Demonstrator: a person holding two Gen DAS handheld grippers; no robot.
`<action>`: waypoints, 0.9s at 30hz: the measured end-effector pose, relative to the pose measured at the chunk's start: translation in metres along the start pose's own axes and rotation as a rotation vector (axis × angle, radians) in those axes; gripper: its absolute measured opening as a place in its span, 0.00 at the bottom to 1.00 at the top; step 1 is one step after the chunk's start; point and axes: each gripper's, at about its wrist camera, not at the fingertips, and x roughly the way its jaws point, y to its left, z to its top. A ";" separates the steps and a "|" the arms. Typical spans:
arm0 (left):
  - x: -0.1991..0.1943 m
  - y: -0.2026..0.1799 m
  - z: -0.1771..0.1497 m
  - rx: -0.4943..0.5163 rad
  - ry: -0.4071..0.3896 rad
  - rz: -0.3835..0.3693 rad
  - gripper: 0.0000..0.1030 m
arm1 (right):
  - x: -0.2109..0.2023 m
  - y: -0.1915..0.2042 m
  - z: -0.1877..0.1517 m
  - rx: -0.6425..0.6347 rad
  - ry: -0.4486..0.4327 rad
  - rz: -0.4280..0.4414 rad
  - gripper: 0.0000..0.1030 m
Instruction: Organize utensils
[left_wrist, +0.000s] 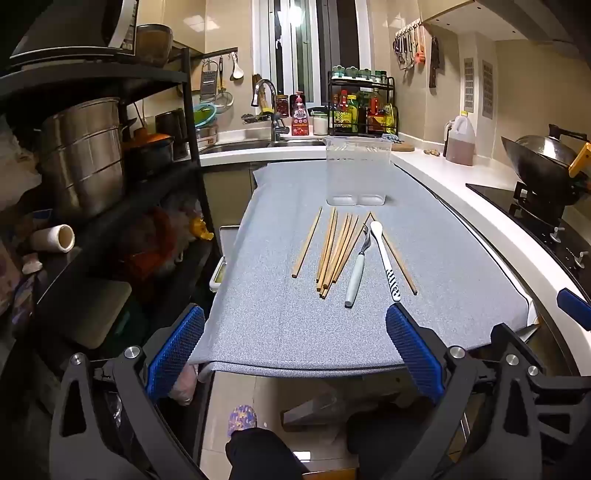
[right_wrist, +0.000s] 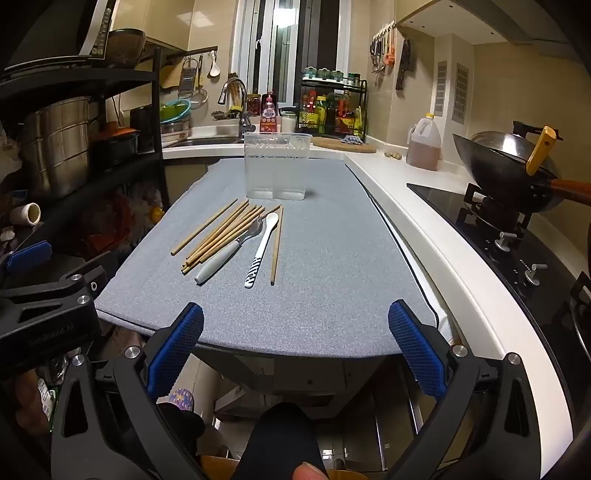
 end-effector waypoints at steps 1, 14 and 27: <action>0.000 0.000 0.000 0.000 -0.001 -0.001 0.93 | 0.000 0.000 0.000 0.003 0.000 0.001 0.95; 0.000 0.000 0.000 -0.003 0.000 -0.006 0.93 | -0.001 0.002 -0.001 -0.002 0.003 -0.002 0.95; -0.006 0.013 0.000 -0.003 0.001 -0.003 0.93 | 0.000 0.000 -0.002 -0.002 0.005 -0.003 0.95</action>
